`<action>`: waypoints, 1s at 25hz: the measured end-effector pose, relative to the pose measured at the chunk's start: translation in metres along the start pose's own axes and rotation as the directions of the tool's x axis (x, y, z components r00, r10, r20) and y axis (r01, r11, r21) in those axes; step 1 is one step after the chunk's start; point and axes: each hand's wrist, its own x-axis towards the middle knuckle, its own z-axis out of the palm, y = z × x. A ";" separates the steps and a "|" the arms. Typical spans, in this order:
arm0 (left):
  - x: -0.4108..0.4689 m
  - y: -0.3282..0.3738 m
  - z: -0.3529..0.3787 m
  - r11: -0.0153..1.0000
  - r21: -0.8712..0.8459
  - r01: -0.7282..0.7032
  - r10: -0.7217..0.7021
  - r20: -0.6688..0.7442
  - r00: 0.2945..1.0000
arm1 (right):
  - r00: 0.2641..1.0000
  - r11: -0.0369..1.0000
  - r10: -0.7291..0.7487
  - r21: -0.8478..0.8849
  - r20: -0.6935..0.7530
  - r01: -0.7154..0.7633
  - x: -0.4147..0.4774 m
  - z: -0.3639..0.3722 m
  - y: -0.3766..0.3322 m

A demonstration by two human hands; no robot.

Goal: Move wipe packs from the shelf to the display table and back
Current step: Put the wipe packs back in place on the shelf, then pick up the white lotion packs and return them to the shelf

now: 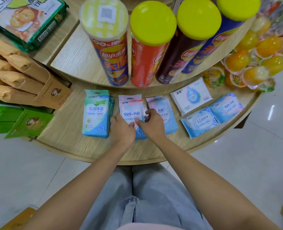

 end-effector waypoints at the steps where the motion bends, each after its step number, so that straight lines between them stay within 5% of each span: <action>1: -0.002 0.001 -0.004 0.998 0.048 -0.044 0.045 -0.033 0.998 | 1.000 1.000 -0.007 0.014 0.015 0.007 -0.001 -0.004 -0.001; 6: -0.029 0.007 -0.021 0.901 0.136 -0.411 0.430 -0.155 0.890 | 0.994 0.976 0.003 0.216 -0.106 0.020 -0.018 -0.063 0.008; 10: -0.056 0.048 -0.002 0.777 -0.144 -0.612 0.624 0.048 0.780 | 0.948 0.967 0.044 0.252 -0.315 0.039 -0.018 -0.143 0.030; 14: -0.050 0.109 0.044 0.930 -0.216 -0.296 0.353 0.309 0.883 | 0.940 0.978 0.078 0.209 -0.332 -0.007 0.023 -0.218 0.051; 18: -0.015 0.156 0.101 0.995 -0.099 -0.021 0.052 0.319 0.946 | 0.993 0.996 0.078 0.044 -0.090 -0.074 0.099 -0.251 0.068; 25: 0.025 0.171 0.177 0.848 -0.357 0.391 -0.326 0.229 0.917 | 0.952 0.988 0.150 -0.083 0.266 -0.132 0.180 -0.235 0.085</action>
